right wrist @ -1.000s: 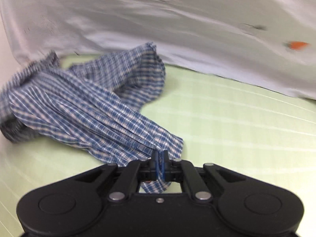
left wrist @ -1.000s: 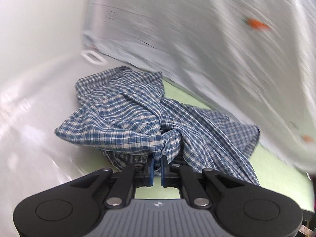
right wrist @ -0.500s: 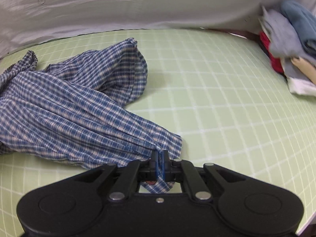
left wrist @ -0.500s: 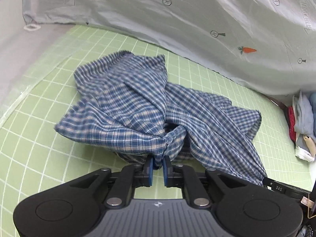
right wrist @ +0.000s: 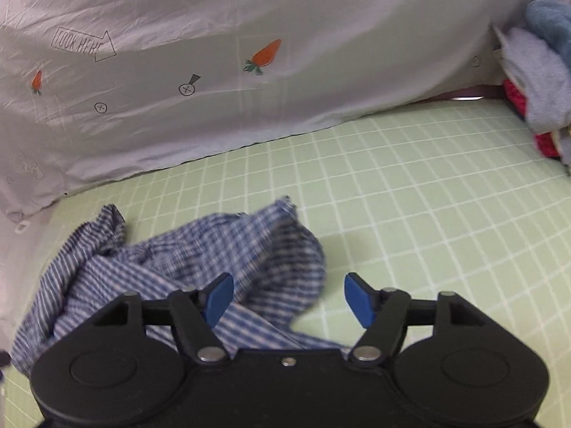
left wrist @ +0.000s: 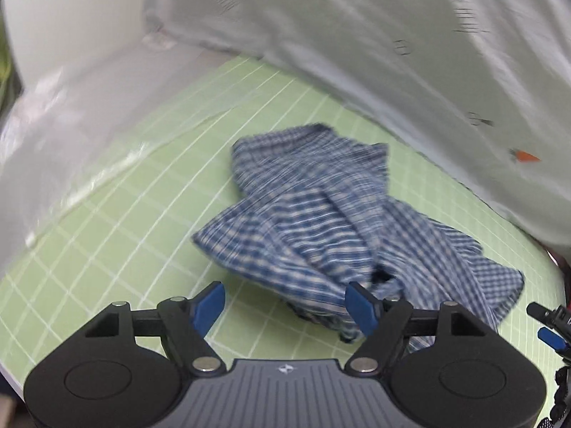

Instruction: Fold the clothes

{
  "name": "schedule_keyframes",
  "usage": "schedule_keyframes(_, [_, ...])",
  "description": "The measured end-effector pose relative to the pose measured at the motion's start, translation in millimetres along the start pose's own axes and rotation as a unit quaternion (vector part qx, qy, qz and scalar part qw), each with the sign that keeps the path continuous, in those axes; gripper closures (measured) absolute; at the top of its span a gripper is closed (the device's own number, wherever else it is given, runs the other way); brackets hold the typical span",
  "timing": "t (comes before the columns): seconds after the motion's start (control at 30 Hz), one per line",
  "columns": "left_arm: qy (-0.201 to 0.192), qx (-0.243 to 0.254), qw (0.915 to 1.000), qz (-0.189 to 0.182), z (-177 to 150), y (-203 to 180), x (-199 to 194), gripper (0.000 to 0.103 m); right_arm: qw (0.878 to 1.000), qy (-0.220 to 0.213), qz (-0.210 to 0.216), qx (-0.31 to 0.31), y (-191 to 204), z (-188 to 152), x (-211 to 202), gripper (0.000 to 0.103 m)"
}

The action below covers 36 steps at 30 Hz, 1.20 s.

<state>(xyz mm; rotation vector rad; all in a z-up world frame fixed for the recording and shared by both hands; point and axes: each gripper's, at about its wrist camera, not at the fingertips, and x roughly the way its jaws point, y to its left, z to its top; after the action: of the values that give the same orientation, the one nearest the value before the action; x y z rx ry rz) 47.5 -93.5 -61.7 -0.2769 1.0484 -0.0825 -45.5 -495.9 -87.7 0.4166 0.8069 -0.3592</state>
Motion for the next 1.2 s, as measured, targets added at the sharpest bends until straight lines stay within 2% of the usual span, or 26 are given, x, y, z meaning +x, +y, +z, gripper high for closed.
schedule_keyframes(0.2, [0.038,-0.063,0.9973,0.000,11.4,12.7,41.1,0.028,0.998,0.051,0.034,0.014,17.1,22.5,59.0,0.028])
schedule_keyframes(0.27, [0.046,-0.073,0.9963,0.001,16.6,12.5,53.5,0.032,0.997,0.071,0.038,0.020,22.0,24.1,76.0,0.028])
schedule_keyframes(0.33, [0.048,-0.069,0.9964,0.002,21.9,9.9,61.2,0.042,0.995,0.086,0.038,0.015,26.8,23.5,88.0,0.033])
schedule_keyframes(0.37, [0.050,-0.063,0.9968,0.000,24.3,8.4,64.5,0.051,0.995,0.091,0.037,0.007,29.0,22.7,92.0,0.040])
schedule_keyframes(0.4, [0.051,-0.056,0.9971,-0.003,26.6,6.5,67.7,0.062,0.995,0.095,0.034,-0.004,31.3,21.3,95.3,0.052])
schedule_keyframes(0.43, [0.052,-0.051,0.9974,-0.007,28.7,4.6,70.2,0.068,0.995,0.096,0.027,-0.021,33.2,19.0,97.0,0.068])
schedule_keyframes(0.47, [0.052,-0.045,0.9976,-0.010,30.6,1.6,72.1,0.079,0.994,0.097,0.018,-0.036,33.5,16.5,97.6,0.077])
schedule_keyframes(0.5, [0.053,-0.038,0.9978,-0.012,32.7,-1.5,73.8,0.087,0.994,0.095,0.011,-0.045,31.9,14.2,97.7,0.093])
schedule_keyframes(0.53, [0.051,-0.028,0.9982,-0.012,35.2,-5.7,75.0,0.088,0.995,0.093,0.004,-0.042,27.6,12.4,96.9,0.099])
schedule_keyframes(0.63, [0.044,0.003,0.9989,-0.012,41.3,-21.1,77.5,0.090,0.996,0.084,-0.012,-0.019,7.7,8.7,87.9,0.100])
schedule_keyframes(0.77, [0.035,0.032,0.9977,-0.048,45.0,-47.6,77.0,0.095,0.995,0.059,-0.067,-0.036,-22.5,0.1,63.8,0.102])
schedule_keyframes(0.83, [0.024,0.059,0.9957,-0.067,45.3,-65.0,72.8,0.096,0.992,0.051,-0.110,-0.032,-46.3,-6.7,48.5,0.103])
schedule_keyframes(0.9, [0.005,0.090,0.9935,-0.070,42.9,-81.9,66.9,0.096,0.983,0.047,-0.173,-0.027,-75.6,-17.7,31.7,0.103])
schedule_keyframes(0.97, [-0.009,0.118,0.9910,-0.063,39.4,-96.0,63.4,0.096,0.972,0.045,-0.228,-0.020,-105.5,-29.7,15.8,0.103])
schedule_keyframes(1.0, [-0.013,0.124,0.9904,-0.059,37.7,-98.9,63.4,0.096,0.969,0.050,-0.240,-0.010,-121.3,-37.7,9.4,0.103])
schedule_keyframes(1.1, [-0.020,0.109,0.9927,-0.048,34.9,-93.5,62.7,0.099,0.973,0.053,-0.222,0.037,-159.3,-57.6,-9.1,0.102])
schedule_keyframes(1.2, [-0.037,0.083,0.9951,-0.040,35.6,-76.1,52.4,0.100,0.972,0.045,-0.224,0.049,-164.1,-68.9,-16.8,0.099])
